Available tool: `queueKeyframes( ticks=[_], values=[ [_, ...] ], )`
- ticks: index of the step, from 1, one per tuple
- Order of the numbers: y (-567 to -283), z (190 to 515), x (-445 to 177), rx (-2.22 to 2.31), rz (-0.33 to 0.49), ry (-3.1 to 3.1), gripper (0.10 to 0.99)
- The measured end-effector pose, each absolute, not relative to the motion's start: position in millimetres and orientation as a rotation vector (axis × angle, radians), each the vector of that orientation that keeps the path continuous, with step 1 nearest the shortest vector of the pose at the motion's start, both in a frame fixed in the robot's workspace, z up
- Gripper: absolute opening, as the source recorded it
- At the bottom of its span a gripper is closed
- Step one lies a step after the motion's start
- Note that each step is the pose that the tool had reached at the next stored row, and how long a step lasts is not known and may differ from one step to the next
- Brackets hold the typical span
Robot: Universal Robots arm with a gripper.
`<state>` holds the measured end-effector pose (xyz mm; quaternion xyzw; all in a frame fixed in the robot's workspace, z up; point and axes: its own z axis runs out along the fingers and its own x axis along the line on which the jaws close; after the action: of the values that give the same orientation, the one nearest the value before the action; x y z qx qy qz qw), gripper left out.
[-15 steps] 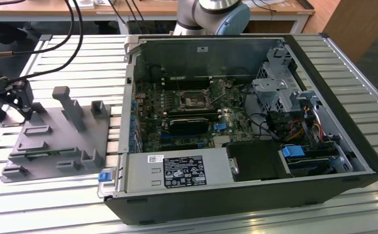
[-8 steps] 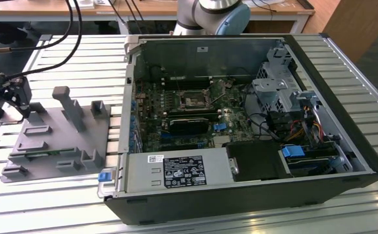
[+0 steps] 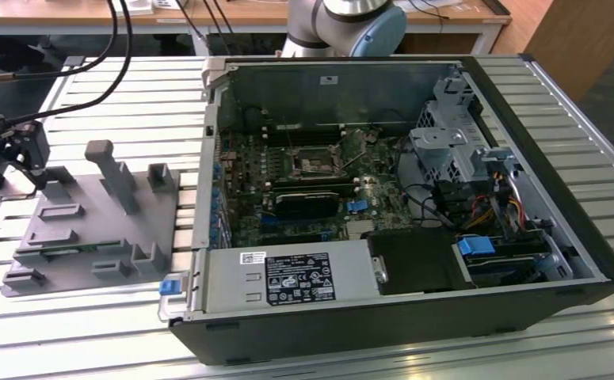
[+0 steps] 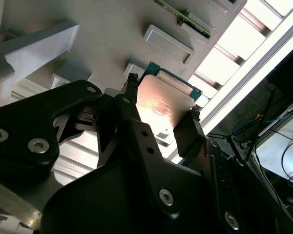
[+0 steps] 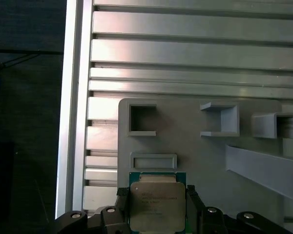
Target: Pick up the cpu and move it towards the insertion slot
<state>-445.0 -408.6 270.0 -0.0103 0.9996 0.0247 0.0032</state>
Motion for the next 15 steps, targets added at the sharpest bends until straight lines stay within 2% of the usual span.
queueKeyframes(
  ticks=[15],
  values=[
    [-407.1, 280.2, -445.0, -0.032, 0.078, 3.134, 0.541]
  ],
)
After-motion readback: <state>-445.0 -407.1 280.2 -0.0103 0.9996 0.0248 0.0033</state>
